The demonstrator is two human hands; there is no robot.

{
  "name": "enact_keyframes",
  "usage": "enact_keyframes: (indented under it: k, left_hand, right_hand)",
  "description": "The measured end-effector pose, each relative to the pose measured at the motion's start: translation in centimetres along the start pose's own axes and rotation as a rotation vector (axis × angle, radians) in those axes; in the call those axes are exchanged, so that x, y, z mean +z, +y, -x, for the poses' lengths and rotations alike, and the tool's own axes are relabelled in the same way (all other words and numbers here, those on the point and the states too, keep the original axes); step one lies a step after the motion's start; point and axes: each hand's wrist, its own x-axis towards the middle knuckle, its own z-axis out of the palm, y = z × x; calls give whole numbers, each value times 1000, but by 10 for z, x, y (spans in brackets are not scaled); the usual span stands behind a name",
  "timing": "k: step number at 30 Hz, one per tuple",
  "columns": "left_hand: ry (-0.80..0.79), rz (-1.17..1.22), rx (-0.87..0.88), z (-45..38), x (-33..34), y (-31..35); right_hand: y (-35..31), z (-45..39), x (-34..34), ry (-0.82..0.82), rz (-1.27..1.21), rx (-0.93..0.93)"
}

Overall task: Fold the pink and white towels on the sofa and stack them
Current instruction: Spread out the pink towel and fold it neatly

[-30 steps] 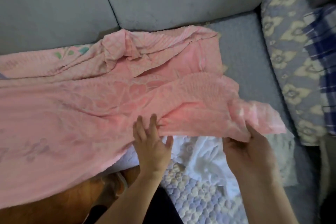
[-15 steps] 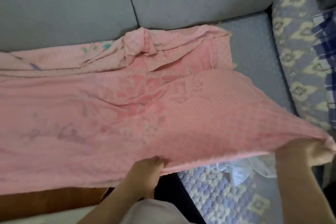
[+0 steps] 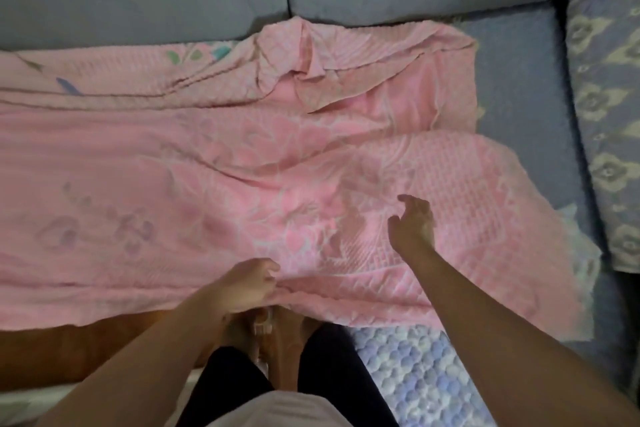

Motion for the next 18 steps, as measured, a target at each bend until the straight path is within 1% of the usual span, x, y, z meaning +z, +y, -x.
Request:
enact_keyframes:
  k: [2, 3, 5, 6, 7, 9, 11, 12, 14, 15, 17, 18]
  left_hand:
    - [129, 55, -56, -6, -40, -3]
    - [215, 105, -59, -12, -60, -6]
    - [367, 228, -79, -22, -100, 1]
    - [443, 265, -85, -28, -118, 6]
    - [512, 286, -81, -37, -135, 12]
    - [600, 328, -58, -54, -162, 22]
    - [614, 357, -14, -76, -176, 24]
    - [602, 294, -4, -83, -179, 24]
    - [562, 93, -21, -94, -174, 21]
    - [531, 51, -20, -99, -170, 17]
    - [455, 35, -13, -101, -160, 10]
    - [431, 28, -21, -100, -156, 5]
  right_hand:
    - [-37, -18, 0, -30, -24, -63]
    - [-50, -33, -1, -31, -25, -64]
    - [-98, -65, -9, -29, -5, -87]
    - [-115, -82, -10, -72, -23, -99]
    - [-130, -100, -10, -118, -99, -82]
    - [-152, -135, -5, -179, -364, 40]
    - [-168, -160, 7, -233, -658, 205]
    - [-175, -171, 16, -252, -804, 292]
    - [-187, -184, 33, -294, -972, 395]
    - [-192, -189, 42, -311, -963, 450]
    - [-198, -196, 53, -351, -896, 496]
    - [-199, -202, 54, -392, -907, 533]
